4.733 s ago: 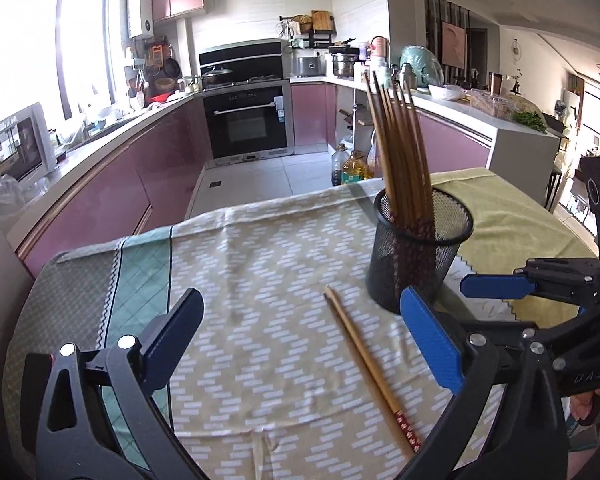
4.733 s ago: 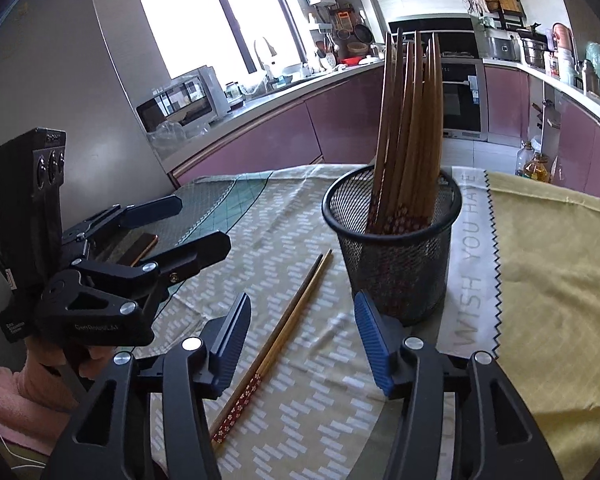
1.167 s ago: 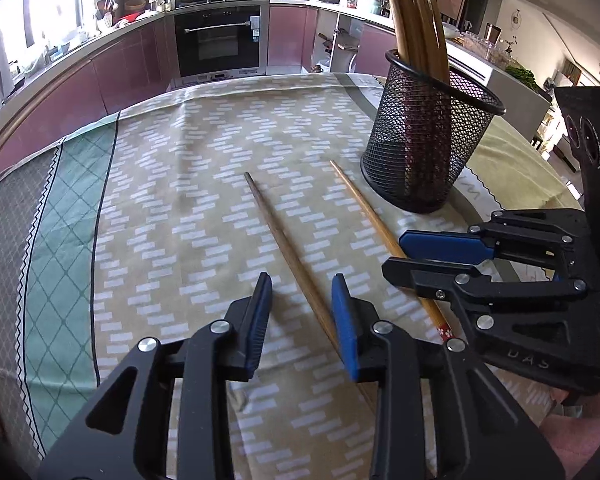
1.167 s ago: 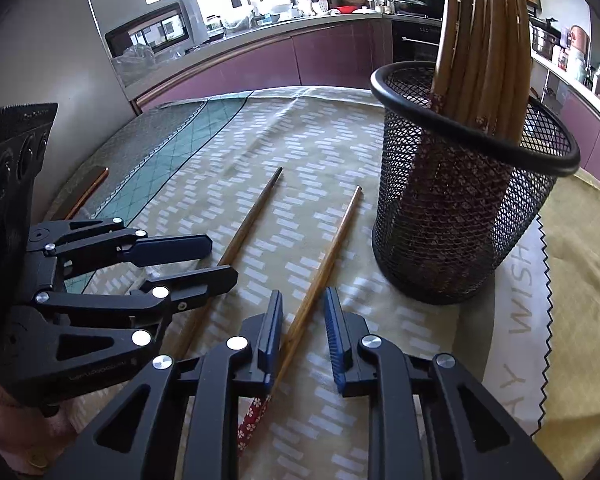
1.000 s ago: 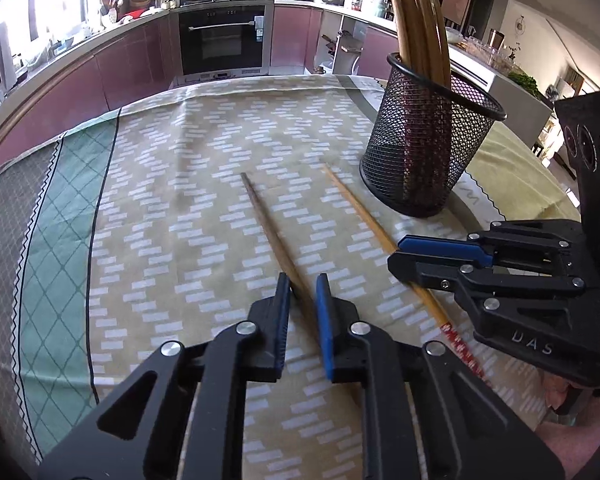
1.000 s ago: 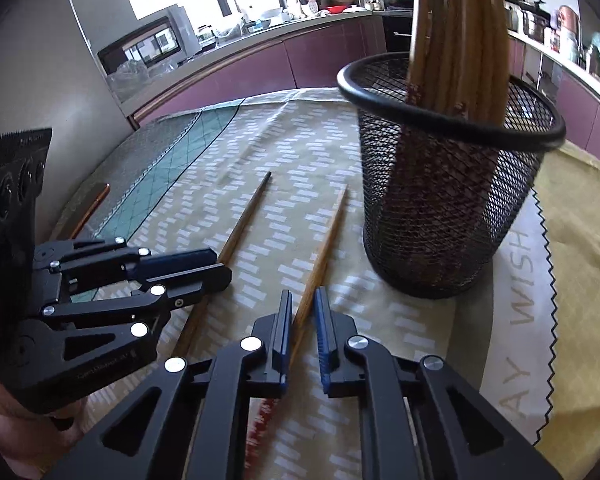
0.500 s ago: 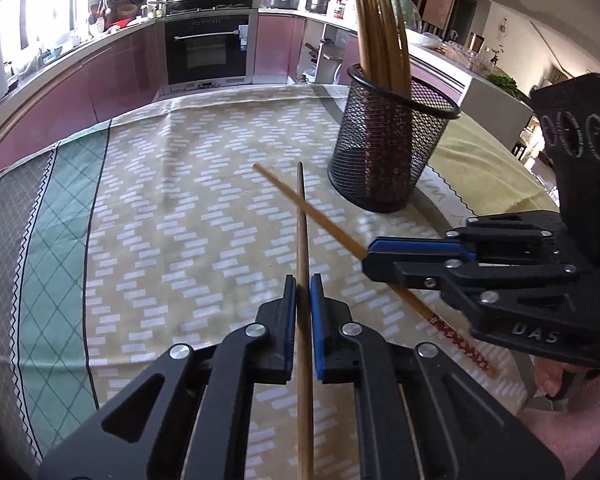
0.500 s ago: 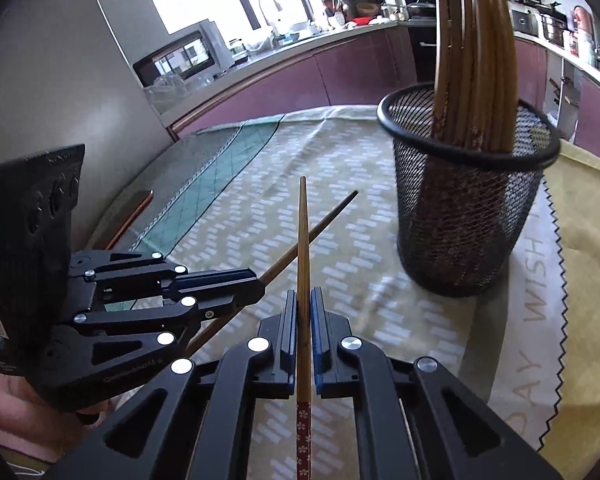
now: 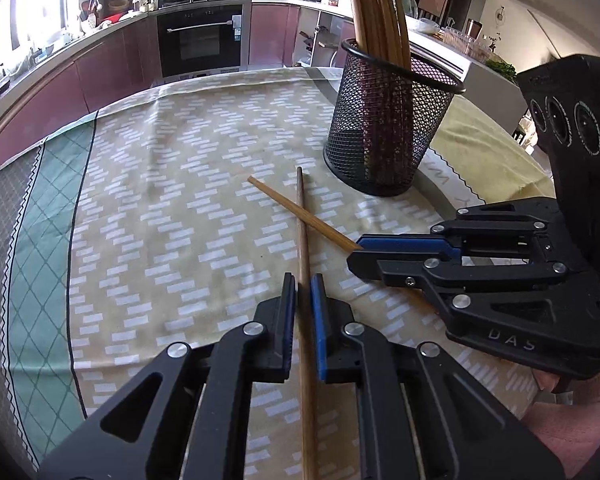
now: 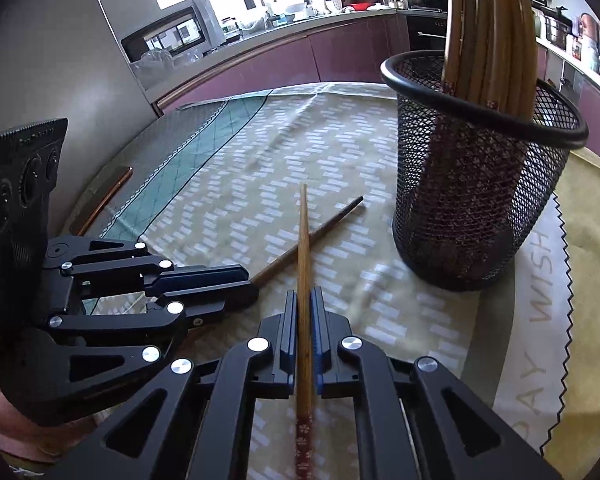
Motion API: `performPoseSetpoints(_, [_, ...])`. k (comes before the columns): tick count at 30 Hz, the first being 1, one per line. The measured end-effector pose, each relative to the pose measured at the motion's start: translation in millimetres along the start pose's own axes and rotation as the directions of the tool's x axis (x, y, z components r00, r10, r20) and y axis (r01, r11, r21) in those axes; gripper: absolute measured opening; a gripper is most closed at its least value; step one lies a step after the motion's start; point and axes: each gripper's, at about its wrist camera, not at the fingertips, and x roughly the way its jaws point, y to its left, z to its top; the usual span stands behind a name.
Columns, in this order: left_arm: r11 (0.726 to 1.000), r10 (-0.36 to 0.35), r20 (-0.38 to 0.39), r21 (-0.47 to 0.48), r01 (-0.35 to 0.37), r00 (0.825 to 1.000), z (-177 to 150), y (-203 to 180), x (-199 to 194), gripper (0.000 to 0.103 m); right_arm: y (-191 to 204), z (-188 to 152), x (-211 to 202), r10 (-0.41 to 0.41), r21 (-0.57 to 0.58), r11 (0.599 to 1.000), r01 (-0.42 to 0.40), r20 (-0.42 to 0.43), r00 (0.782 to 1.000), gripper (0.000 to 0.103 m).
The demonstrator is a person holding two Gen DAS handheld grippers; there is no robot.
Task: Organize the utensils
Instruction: 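Lift the left gripper's chopstick upright while the right gripper raises its chopstick upright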
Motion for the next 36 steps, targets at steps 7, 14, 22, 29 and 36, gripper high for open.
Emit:
performPoseSetpoints(7, [1.000,0.017,0.003,0.007,-0.017,1.000,5,-2,5,0.010,-2,0,-19,0.002,-0.005,1.000,-0.001,0.059,0.998,0.006])
performPoseSetpoints(14, [1.000,0.010,0.004,0.000,-0.010,1.000,6,-2,3,0.008,-1,0,-44,0.012,-0.018,1.000,-0.009,0.124,0.992,0.006])
performPoseSetpoints(22, [0.996,-0.083,0.056,-0.024,0.084,0.995,14,5,-22,0.008,-7,3,-78,0.007,-0.005,1.000,-0.006,0.216,0.976,0.006])
performPoseSetpoints(29, [0.989,-0.136,0.114,-0.037,0.141,0.984,22,8,-46,0.008,-16,3,-96,0.006,0.015,1.000,-0.011,0.266,0.964,0.006])
performPoseSetpoints(36, [0.981,-0.180,0.166,-0.045,0.190,0.969,27,10,-65,0.008,-18,5,-107,0.006,0.024,1.000,-0.014,0.302,0.953,0.006])
